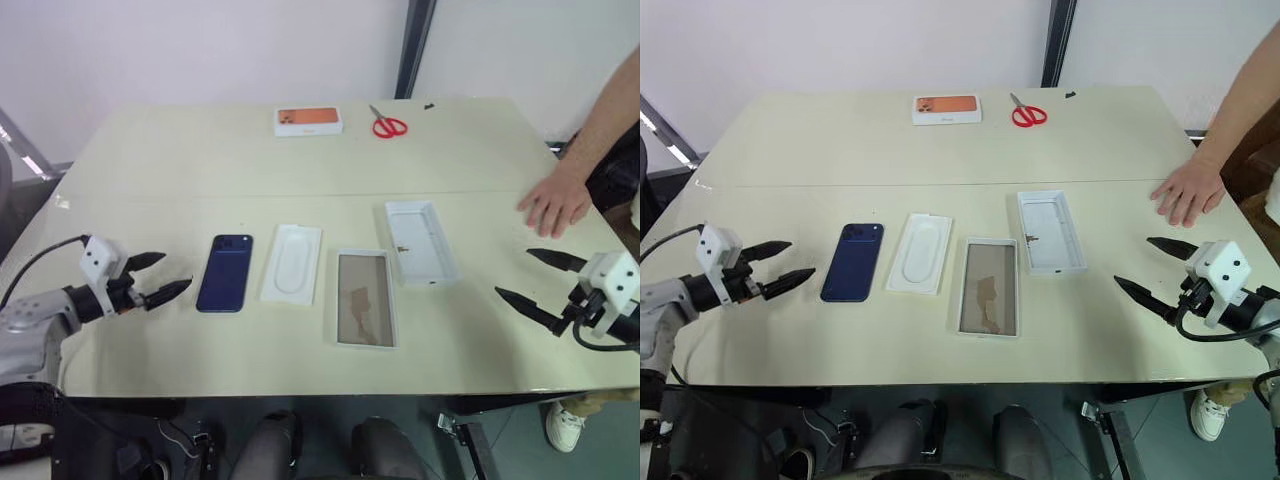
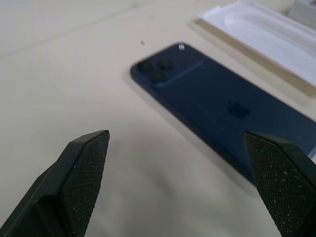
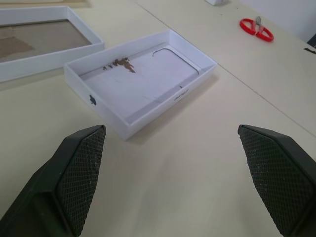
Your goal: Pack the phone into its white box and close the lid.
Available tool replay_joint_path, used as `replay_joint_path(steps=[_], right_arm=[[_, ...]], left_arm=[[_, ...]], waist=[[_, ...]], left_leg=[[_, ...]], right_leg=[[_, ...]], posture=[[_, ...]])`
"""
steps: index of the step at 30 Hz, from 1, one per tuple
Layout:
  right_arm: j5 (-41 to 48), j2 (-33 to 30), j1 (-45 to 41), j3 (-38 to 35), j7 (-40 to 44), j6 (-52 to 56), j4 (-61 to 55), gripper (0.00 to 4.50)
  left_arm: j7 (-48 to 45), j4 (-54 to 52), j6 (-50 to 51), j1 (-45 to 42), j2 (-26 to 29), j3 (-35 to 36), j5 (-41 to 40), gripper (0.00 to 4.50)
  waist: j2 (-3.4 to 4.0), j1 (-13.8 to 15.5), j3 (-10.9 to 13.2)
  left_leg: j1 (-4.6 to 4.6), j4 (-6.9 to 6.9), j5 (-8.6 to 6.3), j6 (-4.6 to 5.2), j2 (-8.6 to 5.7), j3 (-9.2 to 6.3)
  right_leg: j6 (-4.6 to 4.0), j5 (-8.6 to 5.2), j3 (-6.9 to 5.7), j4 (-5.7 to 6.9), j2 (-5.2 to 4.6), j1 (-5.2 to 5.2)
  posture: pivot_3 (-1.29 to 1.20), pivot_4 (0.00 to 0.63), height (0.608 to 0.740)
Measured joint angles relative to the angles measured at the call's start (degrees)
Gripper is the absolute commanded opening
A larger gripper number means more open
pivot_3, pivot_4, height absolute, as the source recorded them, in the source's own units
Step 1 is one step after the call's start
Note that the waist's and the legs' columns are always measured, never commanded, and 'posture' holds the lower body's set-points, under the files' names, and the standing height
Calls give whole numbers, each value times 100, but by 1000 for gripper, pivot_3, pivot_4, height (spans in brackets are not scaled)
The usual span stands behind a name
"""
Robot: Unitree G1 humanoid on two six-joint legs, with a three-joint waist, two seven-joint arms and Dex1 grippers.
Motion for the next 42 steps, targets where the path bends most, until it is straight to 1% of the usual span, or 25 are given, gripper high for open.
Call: replay_joint_path(steps=[7,17,24,27,30,34,35,38,42], right_arm=[[-110,-45,-230,45,1,-84,144,4488],[-207,-43,-234,116,-4,-98,121,4488],[-214,-42,-232,273,-38,-39,-88,4488],[-218,-45,-300,401,-68,109,-331,4488],[-192,-95,-438,606,-62,433,-711,4488],[-90,-103,-907,985,-92,978,-1224,4488],[-90,-103,-984,1039,-109,1033,-1311,4488],[-148,73,-1401,1396,-286,1167,-1556,4488],[-215,125,-1416,1634,-314,1180,-1632,4488]], left_arm=[[43,-121,71,-67,-1,127,-18,4500],[-8,-284,391,-100,-1,127,-131,4500],[-17,-611,917,-140,-10,66,-171,4500],[131,-876,1387,-312,-88,-30,-265,4500],[427,-1435,2145,-369,-149,-265,-361,4500],[891,-2047,3007,-741,-424,-598,-450,4500],[937,-2095,3112,-807,-439,-661,-461,4500],[1319,-2162,3635,-1157,-779,-809,-510,4500],[1696,-2343,4137,-1289,-955,-1037,-499,4500]], waist=[[1,25,0],[1,17,1],[1,20,1],[1,26,1],[0,22,1],[0,21,2],[-1,17,2],[-3,21,3],[-6,31,5]], left_leg=[[0,0,0,0,0,0],[0,-1,0,0,0,0],[0,0,0,0,0,0],[0,2,0,0,0,0],[-2,1,0,0,-1,0],[-3,4,0,0,0,-1],[-3,2,0,0,0,-1],[-4,4,1,0,-1,-2],[-10,5,1,0,-3,-1]], right_leg=[[0,0,-1,-2,-1,-5],[0,0,-1,-1,0,-3],[0,0,-1,-1,0,-1],[0,0,-1,-1,0,-1],[1,0,-1,-1,0,1],[1,0,-1,2,1,2],[1,0,-1,2,2,2],[1,0,-3,1,3,0],[2,1,-2,-2,2,-1]], posture=[[0,150,734],[0,150,734],[0,150,734],[0,150,734],[0,150,734],[0,150,734],[0,150,734],[0,150,734],[0,150,734]])
